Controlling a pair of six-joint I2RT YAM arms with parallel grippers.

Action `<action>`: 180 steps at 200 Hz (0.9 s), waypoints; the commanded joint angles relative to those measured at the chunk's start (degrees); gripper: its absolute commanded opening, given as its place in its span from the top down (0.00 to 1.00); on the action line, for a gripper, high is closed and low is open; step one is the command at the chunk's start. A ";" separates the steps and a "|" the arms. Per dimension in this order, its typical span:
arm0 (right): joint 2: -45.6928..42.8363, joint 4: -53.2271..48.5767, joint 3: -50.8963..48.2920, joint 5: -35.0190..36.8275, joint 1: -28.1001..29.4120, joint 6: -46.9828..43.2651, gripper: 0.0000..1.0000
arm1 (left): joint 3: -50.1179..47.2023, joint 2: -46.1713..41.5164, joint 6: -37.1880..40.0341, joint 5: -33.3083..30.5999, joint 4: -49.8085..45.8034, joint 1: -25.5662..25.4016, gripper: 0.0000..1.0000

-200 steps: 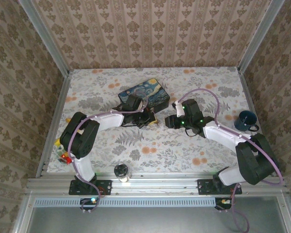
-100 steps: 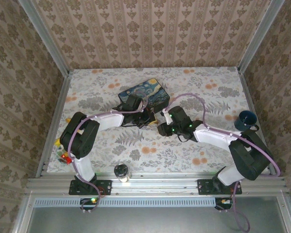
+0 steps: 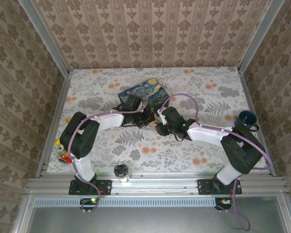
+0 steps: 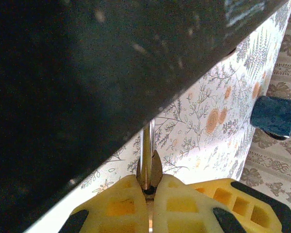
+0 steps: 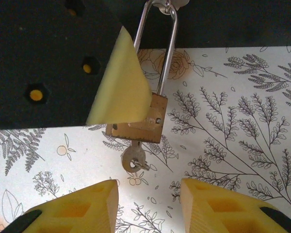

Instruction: Unlock a padlock with a key

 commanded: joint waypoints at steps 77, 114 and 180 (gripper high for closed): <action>4.56 0.43 3.33 0.69 0.26 -1.59 0.54 | -1.72 1.71 -3.57 2.21 -8.82 0.10 1.00; 5.00 1.28 3.78 0.75 0.21 -1.41 0.56 | -1.71 1.88 -3.56 2.33 -8.82 0.10 1.00; 6.95 3.61 5.48 1.97 0.28 -1.59 0.62 | -1.44 1.97 -3.12 2.63 -9.16 0.10 1.00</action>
